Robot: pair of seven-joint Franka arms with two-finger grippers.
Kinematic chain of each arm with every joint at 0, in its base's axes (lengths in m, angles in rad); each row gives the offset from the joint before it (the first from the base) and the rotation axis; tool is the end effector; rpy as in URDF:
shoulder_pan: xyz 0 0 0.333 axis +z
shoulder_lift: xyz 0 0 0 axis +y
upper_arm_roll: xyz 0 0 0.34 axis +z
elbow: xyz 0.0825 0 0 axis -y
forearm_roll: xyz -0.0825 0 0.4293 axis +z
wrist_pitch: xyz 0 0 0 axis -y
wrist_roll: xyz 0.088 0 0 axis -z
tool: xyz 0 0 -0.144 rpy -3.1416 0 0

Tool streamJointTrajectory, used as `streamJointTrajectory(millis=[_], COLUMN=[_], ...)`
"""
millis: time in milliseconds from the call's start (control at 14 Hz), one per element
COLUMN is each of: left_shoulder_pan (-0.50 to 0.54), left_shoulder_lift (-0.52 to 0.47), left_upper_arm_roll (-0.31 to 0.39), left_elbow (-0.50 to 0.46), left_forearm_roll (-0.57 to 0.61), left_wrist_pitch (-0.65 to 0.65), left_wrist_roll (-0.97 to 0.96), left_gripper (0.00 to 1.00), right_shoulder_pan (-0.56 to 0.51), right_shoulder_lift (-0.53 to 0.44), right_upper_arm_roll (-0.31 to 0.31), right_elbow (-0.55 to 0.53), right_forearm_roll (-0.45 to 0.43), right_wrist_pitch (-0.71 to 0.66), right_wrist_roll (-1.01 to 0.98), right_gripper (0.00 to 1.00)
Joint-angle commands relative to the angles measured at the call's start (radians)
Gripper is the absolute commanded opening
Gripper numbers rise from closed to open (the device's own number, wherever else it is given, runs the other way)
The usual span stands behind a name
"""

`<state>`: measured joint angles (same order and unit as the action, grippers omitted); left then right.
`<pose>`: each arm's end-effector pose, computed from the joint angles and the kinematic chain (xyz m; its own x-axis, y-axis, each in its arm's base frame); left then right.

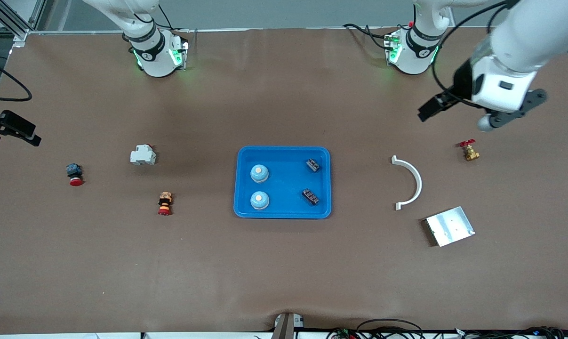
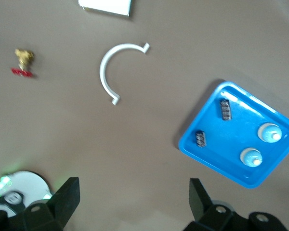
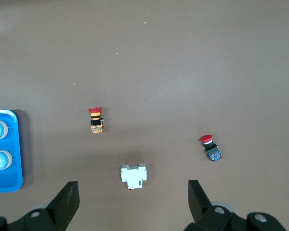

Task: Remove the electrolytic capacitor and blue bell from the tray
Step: 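Move the left gripper to a capacitor while the right gripper reaches a bell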

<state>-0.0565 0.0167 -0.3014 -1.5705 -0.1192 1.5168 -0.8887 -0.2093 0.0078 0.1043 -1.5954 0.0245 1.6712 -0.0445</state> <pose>0.5527 -0.2242 0.5988 0.8560 0.4977 -0.1397 0.5055 -0.8625 0.0244 0.6114 -0.0613 0.6033 0.9956 -0.0627 0.0690 -0.0613 -0.9979 -0.0222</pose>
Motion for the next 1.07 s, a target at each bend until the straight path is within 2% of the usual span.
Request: streamJointTrajectory(millis=[0,285,570,713,998], left_shoulder_pan=[0.000,-0.003,-0.054,-0.057,-0.088], left_shoulder_lift=[0.063,0.201,0.319,0.377,0.452], left_upper_arm_roll=[-0.085,-0.165,-0.165,-0.165,-0.160], left_elbow=[0.007,0.007,0.007,0.007,0.007], left_forearm_roll=[-0.022,-0.036,-0.025,-0.027,-0.016], left_wrist_pitch=[0.071,0.254,0.396,0.427,0.480], left_wrist_roll=[-0.142,-0.324,-0.357,-0.357,-0.389], left_gripper=[1.00,1.00,1.00,1.00,1.00], right_shoulder_pan=[-0.002,0.005,0.033,0.071,0.149], right_shoulder_lift=[-0.012,-0.012,-0.012,-0.012,0.020], right_upper_arm_roll=[0.000,0.000,0.005,0.005,0.005], right_elbow=[-0.038,-0.121,-0.277,-0.352,-0.396], right_forearm_roll=[-0.002,-0.002,-0.002,-0.002,-0.002], right_wrist_pitch=[0.008,0.054,0.233,0.316,0.377], right_wrist_roll=[0.041,0.149,0.169,0.222,0.395], right_gripper=[1.00,1.00,1.00,1.00,1.00])
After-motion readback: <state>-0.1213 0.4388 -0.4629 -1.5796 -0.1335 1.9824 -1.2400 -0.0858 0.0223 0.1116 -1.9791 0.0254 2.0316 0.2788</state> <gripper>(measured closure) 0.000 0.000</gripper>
